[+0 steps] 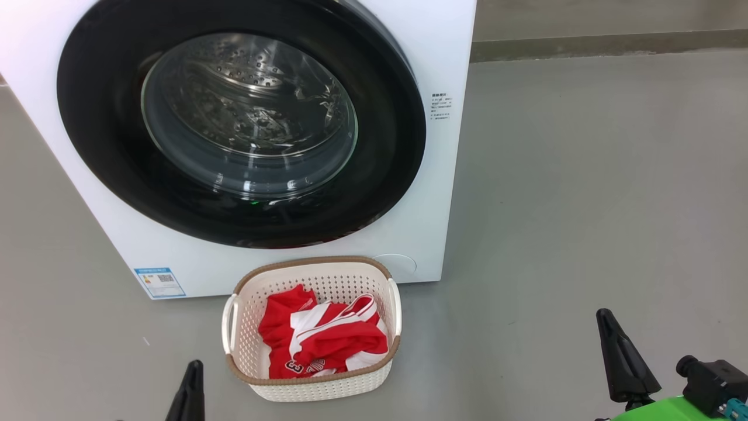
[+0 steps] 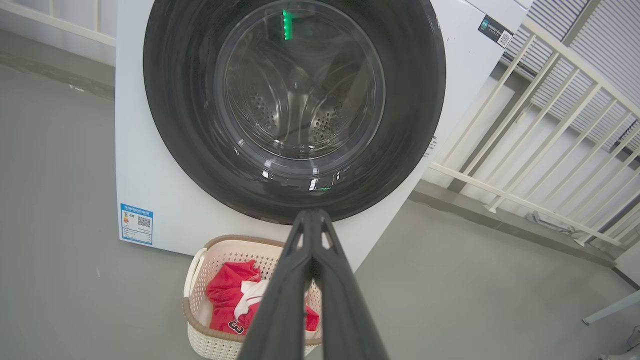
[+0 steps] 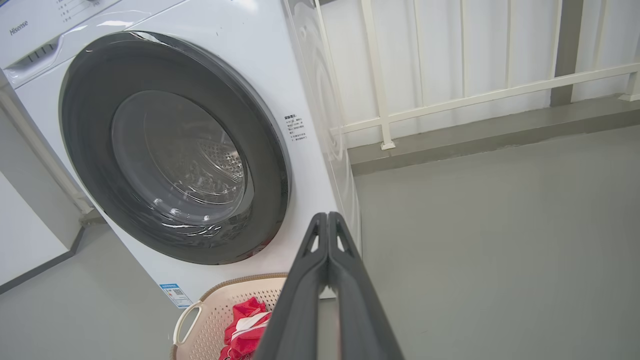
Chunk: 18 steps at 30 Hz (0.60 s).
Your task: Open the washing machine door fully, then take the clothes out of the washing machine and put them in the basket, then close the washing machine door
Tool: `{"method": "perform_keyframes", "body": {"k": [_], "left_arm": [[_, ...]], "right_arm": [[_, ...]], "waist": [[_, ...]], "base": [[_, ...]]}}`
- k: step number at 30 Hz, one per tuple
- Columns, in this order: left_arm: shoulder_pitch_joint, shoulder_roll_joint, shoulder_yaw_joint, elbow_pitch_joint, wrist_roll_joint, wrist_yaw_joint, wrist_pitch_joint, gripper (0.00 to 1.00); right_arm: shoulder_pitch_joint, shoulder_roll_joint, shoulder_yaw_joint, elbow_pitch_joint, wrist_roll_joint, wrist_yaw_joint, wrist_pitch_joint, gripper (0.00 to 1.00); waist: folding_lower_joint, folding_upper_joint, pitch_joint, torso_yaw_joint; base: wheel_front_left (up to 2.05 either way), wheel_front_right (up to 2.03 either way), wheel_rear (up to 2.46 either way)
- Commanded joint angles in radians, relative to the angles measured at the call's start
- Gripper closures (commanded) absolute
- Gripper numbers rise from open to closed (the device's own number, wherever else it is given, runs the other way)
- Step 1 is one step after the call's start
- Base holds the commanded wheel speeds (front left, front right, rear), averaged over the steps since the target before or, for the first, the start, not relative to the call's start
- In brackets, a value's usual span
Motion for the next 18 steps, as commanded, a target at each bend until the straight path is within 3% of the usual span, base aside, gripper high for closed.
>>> {"method": "perform_keyframes", "body": {"k": [1, 18], "left_arm": [[-0.049, 0.010, 0.016, -0.017, -0.029, -0.010, 0.007, 1.00], [-0.081, 0.013, 0.030, 0.012, -0.215, -0.017, 0.056, 1.00]], "right_arm": [[-0.045, -0.014, 0.002, -0.021, 0.031, -0.001, 0.004, 1.00], [-0.075, -0.022, -0.001, 0.003, 0.236, -0.001, 0.050, 1.00]], "waist": [[-0.0001, 0.0000, 0.001, 0.000], [-0.0002, 0.0000, 0.009, 0.001]], "base": [[0.00, 0.00, 0.00], [0.00, 0.00, 0.00]]}}
